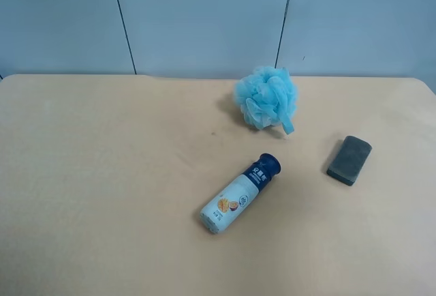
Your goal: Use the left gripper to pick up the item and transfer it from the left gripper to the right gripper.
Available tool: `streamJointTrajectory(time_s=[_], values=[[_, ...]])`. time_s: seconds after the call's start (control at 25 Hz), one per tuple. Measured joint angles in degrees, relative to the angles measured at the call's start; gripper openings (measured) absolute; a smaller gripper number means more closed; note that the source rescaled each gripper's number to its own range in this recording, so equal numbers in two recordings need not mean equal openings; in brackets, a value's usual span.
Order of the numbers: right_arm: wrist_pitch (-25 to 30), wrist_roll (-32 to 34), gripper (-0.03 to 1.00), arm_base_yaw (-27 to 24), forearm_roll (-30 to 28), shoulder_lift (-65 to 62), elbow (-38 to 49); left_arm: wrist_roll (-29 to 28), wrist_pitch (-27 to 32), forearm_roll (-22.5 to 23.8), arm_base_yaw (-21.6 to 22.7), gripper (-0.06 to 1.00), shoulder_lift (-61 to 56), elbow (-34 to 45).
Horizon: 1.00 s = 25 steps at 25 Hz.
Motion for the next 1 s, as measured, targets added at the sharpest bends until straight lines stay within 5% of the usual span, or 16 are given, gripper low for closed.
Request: streamJointTrajectory(time_s=[0.52,1.0], values=[[-0.19,1.36,1.00,0.00,-1.24,-16.92,15.92,0.00,0.00,0.00,0.00,1.00,0.00,0.00],[-0.85,2.16,1.00,0.00,-2.65,-29.93,19.15,0.02,0.00,0.00,0.00,1.00,0.00,0.00]])
